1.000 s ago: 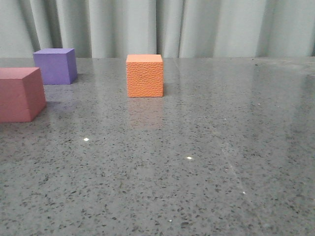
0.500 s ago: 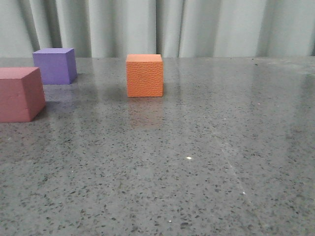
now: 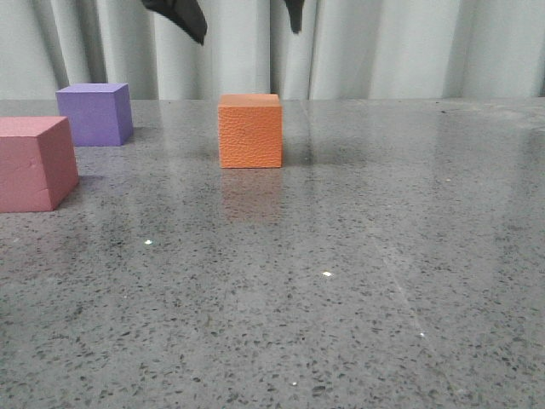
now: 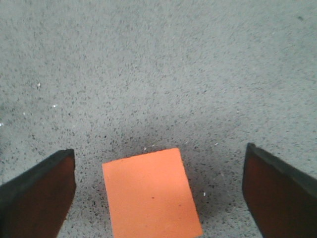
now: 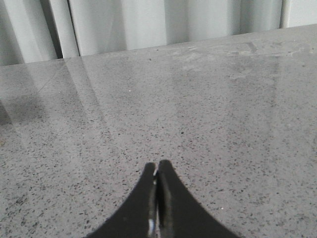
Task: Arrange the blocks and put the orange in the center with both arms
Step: 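Lower the left gripper over the orange cube and grasp it, then lift the orange cube and carry it toward the purple cube, then lower the orange cube between the purple and pink cubes, then open the left gripper and lift it away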
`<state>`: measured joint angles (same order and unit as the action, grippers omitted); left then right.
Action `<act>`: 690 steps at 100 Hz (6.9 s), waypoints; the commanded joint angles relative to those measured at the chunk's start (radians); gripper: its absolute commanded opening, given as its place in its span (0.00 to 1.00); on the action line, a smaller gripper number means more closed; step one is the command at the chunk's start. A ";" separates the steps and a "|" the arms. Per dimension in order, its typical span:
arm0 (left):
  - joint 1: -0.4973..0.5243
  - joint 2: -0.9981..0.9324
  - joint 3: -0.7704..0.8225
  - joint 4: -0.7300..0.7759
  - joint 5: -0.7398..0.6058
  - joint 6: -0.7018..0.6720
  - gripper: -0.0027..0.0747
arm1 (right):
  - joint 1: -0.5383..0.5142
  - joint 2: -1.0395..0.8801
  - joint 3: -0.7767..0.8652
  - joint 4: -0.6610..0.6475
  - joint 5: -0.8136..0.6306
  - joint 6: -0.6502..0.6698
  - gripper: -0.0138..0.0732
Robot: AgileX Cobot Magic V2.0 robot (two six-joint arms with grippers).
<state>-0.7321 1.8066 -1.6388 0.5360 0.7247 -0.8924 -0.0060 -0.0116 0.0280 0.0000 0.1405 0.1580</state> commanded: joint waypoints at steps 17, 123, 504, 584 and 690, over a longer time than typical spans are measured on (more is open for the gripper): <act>-0.006 0.004 -0.039 0.033 -0.006 -0.029 0.86 | -0.009 -0.022 -0.014 0.000 -0.082 -0.005 0.08; -0.006 0.084 -0.037 0.019 0.022 -0.087 0.83 | -0.009 -0.022 -0.014 0.000 -0.082 -0.005 0.08; 0.329 -0.236 0.468 0.075 -0.258 0.023 0.37 | -0.009 -0.022 -0.014 0.000 -0.082 -0.005 0.08; 0.329 -0.236 0.469 0.075 -0.248 0.023 0.67 | -0.009 -0.022 -0.014 0.000 -0.082 -0.005 0.08; 0.300 -0.624 0.469 0.076 -0.132 0.139 0.79 | -0.009 -0.022 -0.014 0.000 -0.082 -0.005 0.08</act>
<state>-0.4246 1.2796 -1.1427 0.5948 0.6056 -0.7857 -0.0060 -0.0116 0.0280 0.0000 0.1405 0.1580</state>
